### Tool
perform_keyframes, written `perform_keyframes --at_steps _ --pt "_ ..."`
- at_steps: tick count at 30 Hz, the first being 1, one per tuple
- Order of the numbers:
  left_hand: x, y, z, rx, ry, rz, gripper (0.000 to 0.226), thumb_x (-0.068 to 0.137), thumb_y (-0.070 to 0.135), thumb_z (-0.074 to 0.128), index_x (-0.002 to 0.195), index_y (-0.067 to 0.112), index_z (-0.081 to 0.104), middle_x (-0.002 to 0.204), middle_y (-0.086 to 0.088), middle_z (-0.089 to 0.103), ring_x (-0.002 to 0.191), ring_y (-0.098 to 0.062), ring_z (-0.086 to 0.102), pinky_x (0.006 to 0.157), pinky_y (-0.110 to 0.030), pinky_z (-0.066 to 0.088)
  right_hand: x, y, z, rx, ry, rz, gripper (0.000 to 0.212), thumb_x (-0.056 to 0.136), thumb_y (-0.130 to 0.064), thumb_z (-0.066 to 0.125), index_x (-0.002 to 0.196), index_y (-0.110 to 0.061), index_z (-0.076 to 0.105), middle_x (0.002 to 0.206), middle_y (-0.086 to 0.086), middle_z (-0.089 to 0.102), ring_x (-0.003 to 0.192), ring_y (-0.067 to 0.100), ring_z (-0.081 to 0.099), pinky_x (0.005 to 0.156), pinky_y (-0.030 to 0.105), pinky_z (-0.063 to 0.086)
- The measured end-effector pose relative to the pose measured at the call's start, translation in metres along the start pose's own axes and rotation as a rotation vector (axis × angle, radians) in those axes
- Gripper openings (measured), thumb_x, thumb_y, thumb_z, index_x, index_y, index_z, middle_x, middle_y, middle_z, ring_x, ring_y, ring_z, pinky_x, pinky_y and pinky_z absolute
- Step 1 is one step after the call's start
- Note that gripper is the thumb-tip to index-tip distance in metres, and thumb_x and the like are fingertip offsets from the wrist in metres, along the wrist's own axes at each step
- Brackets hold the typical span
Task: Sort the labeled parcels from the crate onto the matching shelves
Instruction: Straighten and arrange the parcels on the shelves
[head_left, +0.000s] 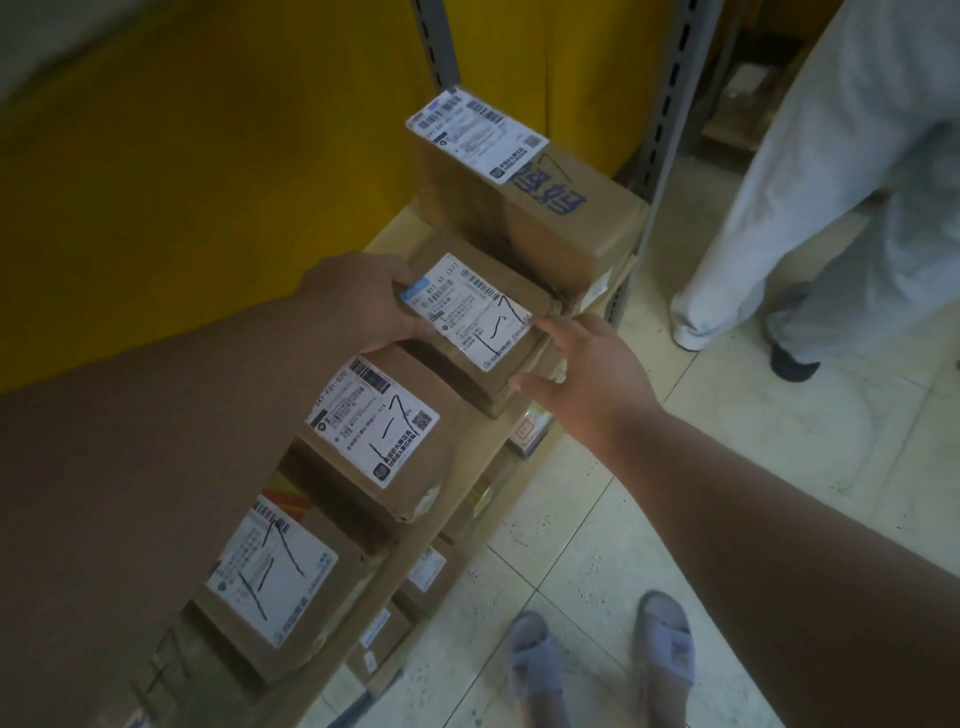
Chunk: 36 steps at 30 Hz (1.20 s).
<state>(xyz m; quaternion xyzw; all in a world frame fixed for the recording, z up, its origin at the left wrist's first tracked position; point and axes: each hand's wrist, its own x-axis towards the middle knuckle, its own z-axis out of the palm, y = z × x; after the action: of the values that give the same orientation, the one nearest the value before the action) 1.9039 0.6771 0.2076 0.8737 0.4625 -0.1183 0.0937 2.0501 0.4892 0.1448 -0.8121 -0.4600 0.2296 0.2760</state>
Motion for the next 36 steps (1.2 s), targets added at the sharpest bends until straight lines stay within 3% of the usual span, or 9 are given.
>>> perform_keyframes --at_steps 3,7,10,12,23,32,36 --pt "0.001 0.005 -0.008 0.057 0.054 0.007 0.069 0.078 0.065 0.071 0.133 0.027 0.058 0.135 -0.011 0.057 0.117 -0.035 0.057 0.083 -0.038 0.048 -0.005 0.006 -0.014 0.031 0.062 -0.021 0.06 0.088 -0.046 0.069 0.142 -0.026 0.05 0.133 -0.001 0.055 0.119 0.016 0.056 0.089 0.026 0.047" --pt "0.013 0.025 -0.021 -0.09 0.187 0.091 0.063 0.091 0.046 0.067 0.146 0.026 0.045 0.145 -0.017 0.043 0.129 -0.038 0.047 0.101 -0.048 0.044 0.002 0.022 -0.042 0.086 0.257 0.031 0.047 0.089 -0.044 0.069 0.13 -0.023 0.057 0.121 -0.005 0.057 0.104 0.01 0.059 0.081 0.024 0.045" --pt "0.032 0.043 -0.031 -0.158 0.25 0.194 0.069 0.094 0.041 0.064 0.154 0.03 0.033 0.158 -0.015 0.028 0.142 -0.037 0.033 0.112 -0.051 0.035 0.02 0.028 -0.057 0.154 0.328 0.042 0.059 0.087 -0.043 0.072 0.139 -0.03 0.045 0.133 -0.006 0.05 0.111 0.011 0.058 0.088 0.03 0.05" --pt "0.044 0.053 -0.033 -0.155 0.266 0.207 0.065 0.095 0.044 0.062 0.153 0.031 0.036 0.161 -0.012 0.026 0.146 -0.036 0.027 0.115 -0.052 0.03 0.032 0.03 -0.061 0.166 0.293 0.006 0.068 0.087 -0.041 0.073 0.145 -0.033 0.039 0.139 -0.005 0.046 0.115 0.012 0.057 0.092 0.032 0.05" --pt "0.054 0.071 -0.024 -0.252 0.31 0.116 0.059 0.09 0.045 0.069 0.142 0.025 0.052 0.156 -0.007 0.033 0.143 -0.027 0.033 0.113 -0.045 0.035 0.067 0.035 -0.073 0.188 0.233 -0.068 0.059 0.085 -0.037 0.076 0.137 -0.024 0.053 0.133 -0.002 0.048 0.111 0.014 0.059 0.095 0.03 0.052" --pt "0.051 0.077 -0.027 -0.223 0.277 0.085 0.066 0.087 0.046 0.071 0.145 0.025 0.048 0.158 -0.007 0.031 0.144 -0.028 0.033 0.111 -0.049 0.038 0.065 0.033 -0.081 0.156 0.187 -0.066 0.062 0.087 -0.038 0.073 0.143 -0.024 0.048 0.142 -0.002 0.042 0.118 0.011 0.055 0.087 0.017 0.039" --pt "0.03 0.086 -0.035 -0.163 0.264 0.088 0.068 0.089 0.045 0.069 0.148 0.024 0.043 0.156 -0.006 0.035 0.141 -0.029 0.036 0.109 -0.046 0.037 0.049 0.025 -0.095 0.136 0.18 -0.074 0.07 0.086 -0.041 0.074 0.146 -0.024 0.042 0.144 -0.001 0.039 0.125 0.012 0.051 0.09 0.019 0.037"
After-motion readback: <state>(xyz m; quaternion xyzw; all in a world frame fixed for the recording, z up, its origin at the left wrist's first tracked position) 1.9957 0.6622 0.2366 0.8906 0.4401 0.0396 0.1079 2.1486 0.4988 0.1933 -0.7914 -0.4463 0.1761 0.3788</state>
